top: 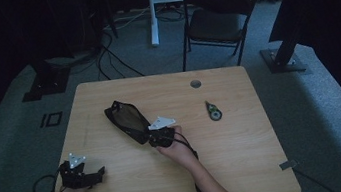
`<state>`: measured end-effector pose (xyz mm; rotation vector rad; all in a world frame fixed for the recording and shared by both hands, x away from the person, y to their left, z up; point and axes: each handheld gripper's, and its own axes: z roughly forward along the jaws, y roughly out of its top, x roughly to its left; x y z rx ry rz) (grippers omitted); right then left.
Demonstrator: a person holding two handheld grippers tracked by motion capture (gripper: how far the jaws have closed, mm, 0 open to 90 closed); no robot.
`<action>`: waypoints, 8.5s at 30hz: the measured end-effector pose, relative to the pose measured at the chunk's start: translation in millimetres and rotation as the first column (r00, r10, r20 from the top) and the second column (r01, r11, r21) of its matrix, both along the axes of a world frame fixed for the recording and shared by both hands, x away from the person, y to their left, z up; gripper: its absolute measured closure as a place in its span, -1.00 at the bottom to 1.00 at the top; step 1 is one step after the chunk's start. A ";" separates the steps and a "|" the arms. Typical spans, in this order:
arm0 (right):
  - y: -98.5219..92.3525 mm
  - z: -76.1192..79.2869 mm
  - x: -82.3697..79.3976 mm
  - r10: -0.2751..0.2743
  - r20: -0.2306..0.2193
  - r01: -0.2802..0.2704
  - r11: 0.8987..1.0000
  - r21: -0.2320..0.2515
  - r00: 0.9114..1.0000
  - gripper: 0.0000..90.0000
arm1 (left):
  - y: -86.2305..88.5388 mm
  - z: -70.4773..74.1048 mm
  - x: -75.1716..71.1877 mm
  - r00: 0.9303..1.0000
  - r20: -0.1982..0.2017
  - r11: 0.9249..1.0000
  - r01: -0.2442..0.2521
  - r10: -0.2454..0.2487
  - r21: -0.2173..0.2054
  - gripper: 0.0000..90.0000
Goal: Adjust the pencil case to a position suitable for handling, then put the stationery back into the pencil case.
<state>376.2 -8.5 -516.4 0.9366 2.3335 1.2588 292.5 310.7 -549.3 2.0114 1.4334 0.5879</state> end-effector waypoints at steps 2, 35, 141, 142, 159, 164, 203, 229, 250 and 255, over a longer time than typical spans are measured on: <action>-1.9 0.0 -0.8 -0.005 -0.002 0.005 1.000 0.002 1.000 0.62 | 0.0 0.0 0.0 1.000 0.000 1.000 0.000 0.000 0.000 -1.00; -66.6 0.0 -18.3 -0.080 -0.014 0.080 0.997 0.007 0.997 0.62 | 0.0 0.0 0.0 1.000 0.000 1.000 0.000 0.000 0.001 -1.00; -219.8 34.9 -122.9 -0.277 0.085 0.268 0.958 0.101 0.957 -0.12 | -0.3 0.0 0.8 1.000 0.000 1.000 -0.001 0.001 0.000 -1.00; -219.3 36.3 -121.7 -0.273 0.088 0.264 0.959 0.101 0.958 -0.14 | -0.4 -0.1 0.8 1.000 0.001 1.000 -0.001 0.001 -0.001 -1.00; -223.6 41.2 -67.0 -0.318 0.091 0.305 0.944 0.128 0.944 -0.34 | -0.4 -0.1 0.8 1.000 0.001 1.000 -0.001 0.001 -0.001 -1.00; -227.9 39.6 -52.4 -0.335 0.087 0.324 0.938 0.122 0.938 -0.34 | -0.4 -0.1 0.7 1.000 0.001 1.000 -0.001 0.001 -0.001 -1.00; -247.1 -5.1 53.7 -0.479 -0.053 0.481 0.875 0.049 0.876 -0.36 | -0.5 0.0 0.7 1.000 0.000 1.000 -0.001 0.001 -0.002 -1.00; -219.7 -29.8 84.2 -0.432 -0.089 0.423 0.900 -0.105 0.897 -0.34 | -0.4 0.0 0.7 1.000 0.000 1.000 -0.001 0.001 -0.001 -1.00; -213.8 -29.3 88.6 -0.448 -0.078 0.437 0.890 -0.128 0.890 -0.02 | -0.4 0.0 0.7 1.000 0.000 1.000 -0.001 0.001 -0.002 -1.00; -216.3 -24.5 85.1 -0.462 -0.085 0.450 0.884 -0.131 0.883 0.06 | -0.4 0.0 0.7 1.000 0.000 1.000 -0.001 0.001 -0.002 -1.00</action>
